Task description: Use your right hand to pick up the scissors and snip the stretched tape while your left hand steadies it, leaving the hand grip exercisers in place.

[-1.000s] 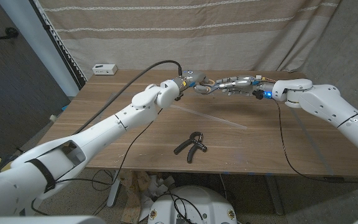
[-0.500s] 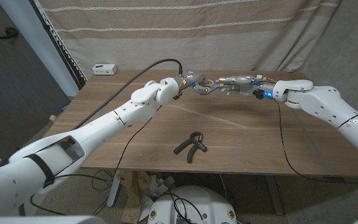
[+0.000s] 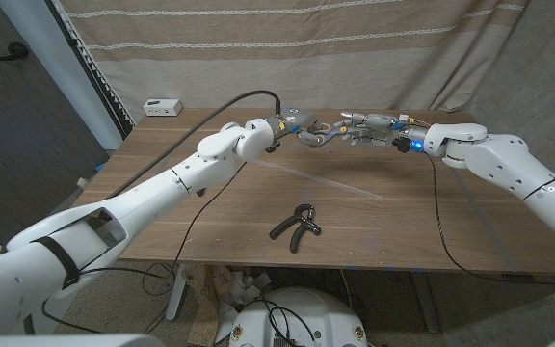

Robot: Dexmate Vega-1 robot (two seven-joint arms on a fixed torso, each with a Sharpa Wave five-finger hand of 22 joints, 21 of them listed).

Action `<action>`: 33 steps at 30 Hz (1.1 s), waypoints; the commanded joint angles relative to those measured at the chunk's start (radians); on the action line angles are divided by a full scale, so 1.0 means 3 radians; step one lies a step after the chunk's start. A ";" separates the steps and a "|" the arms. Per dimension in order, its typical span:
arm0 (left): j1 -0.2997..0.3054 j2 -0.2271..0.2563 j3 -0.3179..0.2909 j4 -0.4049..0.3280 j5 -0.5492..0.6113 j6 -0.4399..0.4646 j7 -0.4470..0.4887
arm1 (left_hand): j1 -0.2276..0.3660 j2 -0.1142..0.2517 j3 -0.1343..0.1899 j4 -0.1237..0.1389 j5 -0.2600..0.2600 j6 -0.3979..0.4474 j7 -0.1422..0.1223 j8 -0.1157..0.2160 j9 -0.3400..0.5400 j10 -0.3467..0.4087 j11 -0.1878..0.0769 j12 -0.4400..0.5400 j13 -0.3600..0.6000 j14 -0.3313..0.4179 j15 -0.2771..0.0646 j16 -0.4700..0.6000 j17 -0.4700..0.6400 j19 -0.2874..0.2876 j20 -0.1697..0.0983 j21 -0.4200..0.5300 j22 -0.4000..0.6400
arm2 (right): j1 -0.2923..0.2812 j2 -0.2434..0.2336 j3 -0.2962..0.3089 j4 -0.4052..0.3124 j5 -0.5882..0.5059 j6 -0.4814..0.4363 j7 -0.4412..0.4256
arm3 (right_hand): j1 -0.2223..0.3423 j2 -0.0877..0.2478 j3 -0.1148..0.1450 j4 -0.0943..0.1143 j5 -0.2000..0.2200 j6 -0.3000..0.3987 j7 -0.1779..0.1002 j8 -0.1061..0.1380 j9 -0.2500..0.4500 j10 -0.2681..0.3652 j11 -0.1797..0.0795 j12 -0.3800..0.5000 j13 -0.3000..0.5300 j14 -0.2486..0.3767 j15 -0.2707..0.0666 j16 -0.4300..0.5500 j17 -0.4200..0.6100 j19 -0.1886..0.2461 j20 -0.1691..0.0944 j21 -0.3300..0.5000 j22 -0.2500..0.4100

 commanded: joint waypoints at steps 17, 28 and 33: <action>0.0005 0.0060 -0.0068 -0.0005 0.0034 -0.0154 -0.0054 | 0.0002 -0.0057 0.0408 0.0297 0.0109 0.0081 -0.0007 -0.0034 0.0016 0.0508 -0.0436 0.0025 -0.0033 0.0044 -0.0550 -0.0042 0.0079 -0.0007 -0.0282 -0.0005 0.0003 | -0.0166 -0.0046 0.0211 0.0025 0.0078 0.0198 -0.0094 | -0.0437 -0.0146 -0.0203 0.0090 0.0086 -0.0114 0.0117 -0.0004 -0.0035 -0.0108 0.0061 -0.0129 -0.0122 -0.0484 -0.0111 -0.0061 0.0003 -0.0038 -0.0285 -0.0208 -0.0008; 0.0094 0.0102 -0.0146 -0.0094 -0.0007 -0.0066 -0.0069 | -0.0017 -0.0088 0.0441 0.0303 0.0142 0.0082 -0.0004 -0.0060 0.0020 0.0511 -0.0436 0.0032 -0.0070 0.0054 -0.0548 -0.0058 0.0118 0.0016 -0.0366 0.0002 0.0003 | -0.0181 -0.0021 0.0259 0.0095 0.0112 0.0277 -0.0072 | -0.0506 -0.0147 -0.0224 0.0109 0.0104 -0.0126 0.0134 -0.0003 -0.0045 -0.0104 0.0079 -0.0139 -0.0147 -0.0504 -0.0083 -0.0069 -0.0002 -0.0035 -0.0283 -0.0250 -0.0009; 0.0179 0.0090 -0.0237 -0.0093 -0.0149 0.0014 -0.0003 | -0.0023 -0.0091 0.0452 0.0308 0.0151 0.0084 0.0006 -0.0061 0.0028 0.0505 -0.0437 0.0027 -0.0086 0.0060 -0.0549 -0.0059 0.0127 0.0026 -0.0367 0.0004 0.0002 | -0.0205 -0.0005 0.0294 0.0118 0.0118 0.0314 -0.0126 | -0.0553 -0.0147 -0.0239 0.0124 0.0113 -0.0136 0.0148 -0.0005 -0.0051 -0.0115 0.0083 -0.0150 -0.0161 -0.0515 -0.0059 -0.0076 -0.0007 -0.0028 -0.0281 -0.0273 -0.0010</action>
